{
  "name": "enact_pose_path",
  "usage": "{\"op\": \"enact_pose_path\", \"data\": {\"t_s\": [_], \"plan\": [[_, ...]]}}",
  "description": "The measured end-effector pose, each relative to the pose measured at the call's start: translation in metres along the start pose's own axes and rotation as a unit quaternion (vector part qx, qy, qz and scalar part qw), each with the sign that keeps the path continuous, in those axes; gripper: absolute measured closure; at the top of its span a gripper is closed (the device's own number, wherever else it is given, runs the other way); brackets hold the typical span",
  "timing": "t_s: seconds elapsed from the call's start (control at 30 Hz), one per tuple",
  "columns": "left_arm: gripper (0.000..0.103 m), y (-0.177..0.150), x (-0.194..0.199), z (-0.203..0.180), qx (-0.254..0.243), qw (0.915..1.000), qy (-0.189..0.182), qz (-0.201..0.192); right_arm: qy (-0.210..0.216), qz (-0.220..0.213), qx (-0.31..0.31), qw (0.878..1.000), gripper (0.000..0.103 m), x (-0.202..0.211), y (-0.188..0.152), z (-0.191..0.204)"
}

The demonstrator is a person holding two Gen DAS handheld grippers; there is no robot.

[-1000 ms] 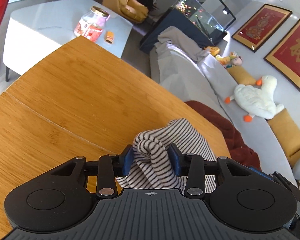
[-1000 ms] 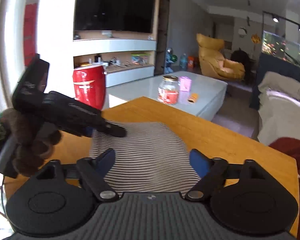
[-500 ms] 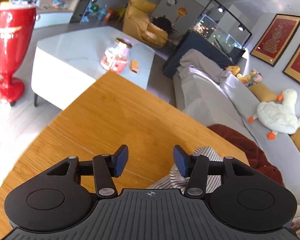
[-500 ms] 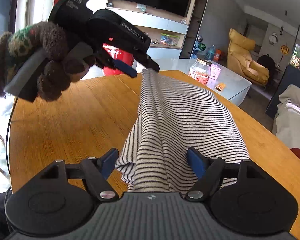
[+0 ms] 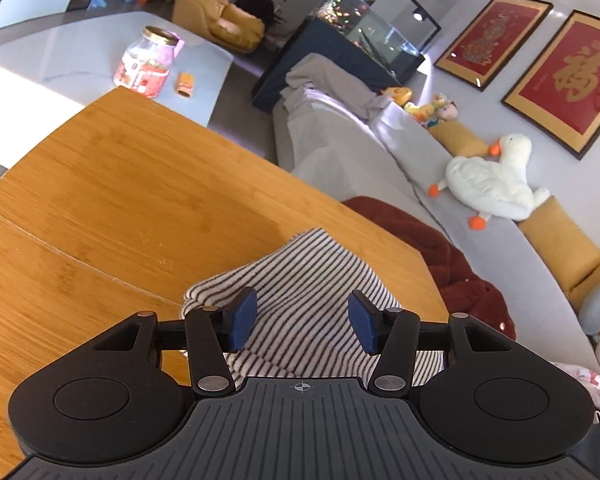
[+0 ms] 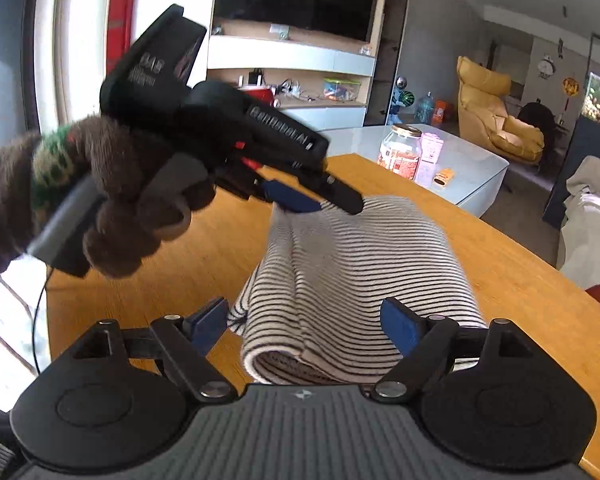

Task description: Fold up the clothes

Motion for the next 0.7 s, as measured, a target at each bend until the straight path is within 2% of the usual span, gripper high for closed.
{"op": "enact_pose_path", "data": {"t_s": [0.1,0.17,0.23,0.27,0.33,0.53,0.7], "plan": [[0.047,0.002,-0.002,0.007,0.011,0.9999,-0.006,0.003,-0.008,-0.023,-0.039,0.999,0.017,0.013,0.002,-0.021],[0.047,0.002,-0.002,0.014,0.026,0.9995,-0.017,0.003,-0.027,-0.004,-0.042,0.999,0.017,0.007,-0.004,-0.024],[0.048,0.003,-0.002,0.021,0.042,0.9986,-0.030,0.001,-0.028,0.024,-0.033,0.999,0.010,-0.007,-0.016,-0.020],[0.049,0.002,-0.002,0.023,0.050,0.9981,-0.035,0.000,-0.026,0.023,-0.032,0.999,0.006,-0.011,-0.021,-0.018],[0.049,0.002,-0.002,0.024,0.060,0.9977,-0.033,-0.003,-0.029,0.017,-0.029,0.999,0.004,-0.011,-0.022,-0.014],[0.048,-0.004,-0.004,0.005,0.016,0.9998,0.006,-0.013,-0.029,0.015,-0.038,0.999,0.004,-0.008,-0.024,-0.014],[0.048,-0.006,-0.003,0.003,0.008,0.9998,0.012,-0.013,-0.021,0.003,-0.065,0.998,0.003,0.004,-0.017,-0.018]]}}
Point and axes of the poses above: each gripper's, at about its wrist camera, not at the fingertips, and x roughly against the way its jaws point, z to its left, y to its top, the point moved 2 cm from there along -x, roughly the way its jaws point, and after that the axes turned 15 degrees about x, right-handed, at the moved point
